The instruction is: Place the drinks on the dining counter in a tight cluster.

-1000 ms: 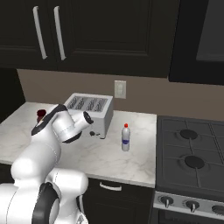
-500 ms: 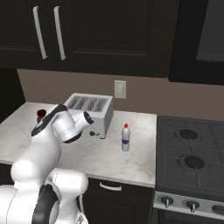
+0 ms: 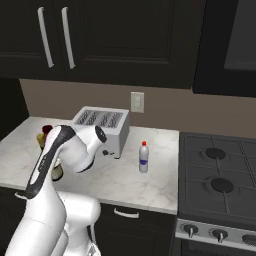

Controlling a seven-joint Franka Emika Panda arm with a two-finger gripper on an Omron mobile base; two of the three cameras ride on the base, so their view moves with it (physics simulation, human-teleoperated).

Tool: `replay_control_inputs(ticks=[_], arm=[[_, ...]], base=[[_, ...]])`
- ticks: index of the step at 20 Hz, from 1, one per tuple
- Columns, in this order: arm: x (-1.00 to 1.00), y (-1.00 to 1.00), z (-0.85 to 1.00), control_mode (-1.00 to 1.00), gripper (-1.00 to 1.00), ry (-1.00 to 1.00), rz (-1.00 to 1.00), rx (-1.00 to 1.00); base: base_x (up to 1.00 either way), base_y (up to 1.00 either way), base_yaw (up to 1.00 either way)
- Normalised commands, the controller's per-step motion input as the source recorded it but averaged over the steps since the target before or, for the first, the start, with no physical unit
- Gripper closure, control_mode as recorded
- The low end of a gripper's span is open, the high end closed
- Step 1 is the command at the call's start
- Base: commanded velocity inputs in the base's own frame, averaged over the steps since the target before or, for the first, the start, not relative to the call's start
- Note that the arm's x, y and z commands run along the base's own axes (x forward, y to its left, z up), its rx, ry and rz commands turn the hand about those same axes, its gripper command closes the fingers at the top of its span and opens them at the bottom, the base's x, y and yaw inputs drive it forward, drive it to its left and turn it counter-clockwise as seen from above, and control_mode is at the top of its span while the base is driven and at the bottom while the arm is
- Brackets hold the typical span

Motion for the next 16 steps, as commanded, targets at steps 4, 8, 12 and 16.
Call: replay_control_inputs(ticks=[4,8,12,16], arm=[[-0.59,0.00,0.84,-1.00,1.00,-0.03,-0.06,0.00],[-0.39,0.00,0.62,-1.00,1.00,0.04,-0.13,-0.03],[-0.17,0.00,0.51,-1.00,1.00,0.20,-0.16,-0.08],[-0.10,-0.03,0.18,-1.00,1.00,0.12,-0.08,-0.02]], base=[[0.00,0.00,0.00],[0.00,0.00,0.00],[0.00,0.00,0.00],[0.00,0.00,0.00]])
